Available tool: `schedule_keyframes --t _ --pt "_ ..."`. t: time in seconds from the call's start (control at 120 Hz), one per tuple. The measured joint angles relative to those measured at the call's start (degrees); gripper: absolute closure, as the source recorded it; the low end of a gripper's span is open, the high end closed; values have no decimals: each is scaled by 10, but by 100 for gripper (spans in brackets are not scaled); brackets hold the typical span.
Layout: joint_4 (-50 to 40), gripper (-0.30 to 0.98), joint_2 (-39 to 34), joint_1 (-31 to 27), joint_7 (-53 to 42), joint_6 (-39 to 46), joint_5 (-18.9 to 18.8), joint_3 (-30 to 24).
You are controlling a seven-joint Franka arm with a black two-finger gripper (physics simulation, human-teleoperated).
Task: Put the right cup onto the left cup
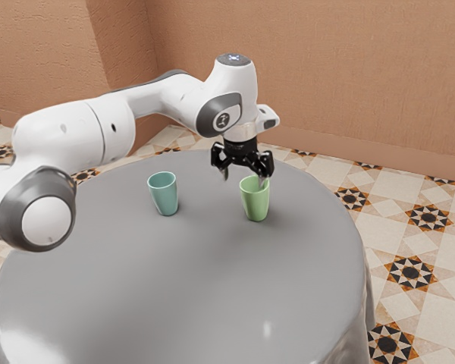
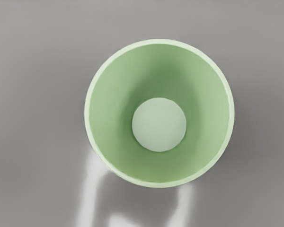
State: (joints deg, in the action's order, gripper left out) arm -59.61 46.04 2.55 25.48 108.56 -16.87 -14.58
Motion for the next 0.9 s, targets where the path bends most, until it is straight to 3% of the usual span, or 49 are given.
schedule_keyframes --t 0.292,0.9 --pt "103 0 82 1 -15 2 -25 -33" --pt "130 0 112 8 -35 3 -69 -55"
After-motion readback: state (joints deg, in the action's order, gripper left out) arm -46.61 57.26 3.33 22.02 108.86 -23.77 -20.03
